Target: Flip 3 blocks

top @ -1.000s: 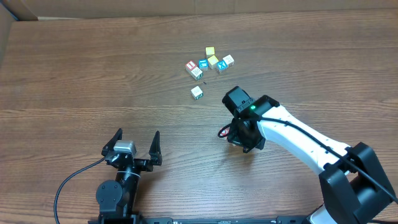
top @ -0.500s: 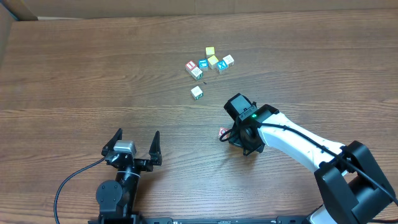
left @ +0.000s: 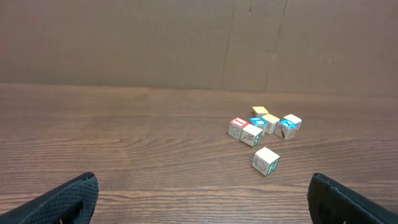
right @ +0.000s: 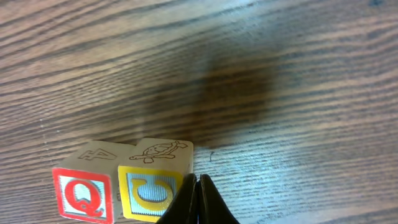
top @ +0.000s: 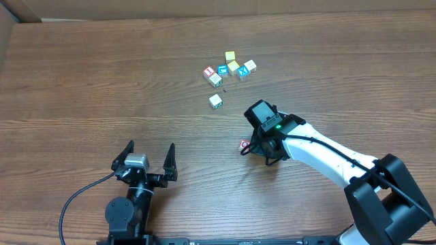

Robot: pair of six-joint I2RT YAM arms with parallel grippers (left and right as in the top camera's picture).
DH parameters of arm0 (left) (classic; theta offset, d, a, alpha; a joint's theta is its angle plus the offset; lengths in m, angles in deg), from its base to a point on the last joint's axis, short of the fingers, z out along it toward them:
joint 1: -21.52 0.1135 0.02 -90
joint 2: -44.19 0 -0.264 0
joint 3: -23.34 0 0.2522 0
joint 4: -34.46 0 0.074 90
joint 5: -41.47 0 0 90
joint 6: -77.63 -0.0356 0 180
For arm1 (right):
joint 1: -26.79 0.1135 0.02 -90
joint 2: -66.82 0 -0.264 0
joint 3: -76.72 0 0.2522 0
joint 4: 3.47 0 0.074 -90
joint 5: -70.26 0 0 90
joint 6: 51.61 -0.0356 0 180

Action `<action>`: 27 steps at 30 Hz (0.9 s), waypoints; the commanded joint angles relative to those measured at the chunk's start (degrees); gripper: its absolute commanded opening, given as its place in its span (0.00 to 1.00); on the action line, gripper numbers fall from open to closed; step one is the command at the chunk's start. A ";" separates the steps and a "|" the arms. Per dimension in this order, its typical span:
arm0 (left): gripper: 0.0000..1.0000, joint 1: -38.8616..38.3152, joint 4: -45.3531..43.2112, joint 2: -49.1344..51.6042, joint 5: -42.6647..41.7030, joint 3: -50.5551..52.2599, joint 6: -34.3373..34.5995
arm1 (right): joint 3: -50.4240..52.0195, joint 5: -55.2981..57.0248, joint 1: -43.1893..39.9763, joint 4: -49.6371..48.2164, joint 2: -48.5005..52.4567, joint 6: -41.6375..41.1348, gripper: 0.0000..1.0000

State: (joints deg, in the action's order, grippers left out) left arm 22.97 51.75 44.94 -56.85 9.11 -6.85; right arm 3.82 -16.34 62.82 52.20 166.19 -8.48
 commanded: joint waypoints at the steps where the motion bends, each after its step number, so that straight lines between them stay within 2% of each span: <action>1: 1.00 -0.46 0.11 -0.42 -0.07 0.20 -1.27 | -0.11 0.81 -0.07 -0.57 -0.90 2.21 0.04; 6: 1.00 -0.46 0.11 -0.42 -0.07 0.20 -1.27 | -0.11 -3.50 -0.04 -1.51 -0.90 2.19 0.04; 22: 1.00 -0.46 0.11 -0.44 -0.07 0.20 -1.27 | -0.11 -3.98 -0.04 -3.45 -0.90 5.51 0.04; 27: 1.00 -0.46 0.11 -0.42 -0.07 0.20 -1.29 | -0.11 -8.83 -0.04 -5.73 -0.90 9.86 0.04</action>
State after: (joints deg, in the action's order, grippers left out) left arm 22.97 51.75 44.94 -56.85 9.11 -6.85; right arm 3.82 -21.98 62.82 47.32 166.19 -1.44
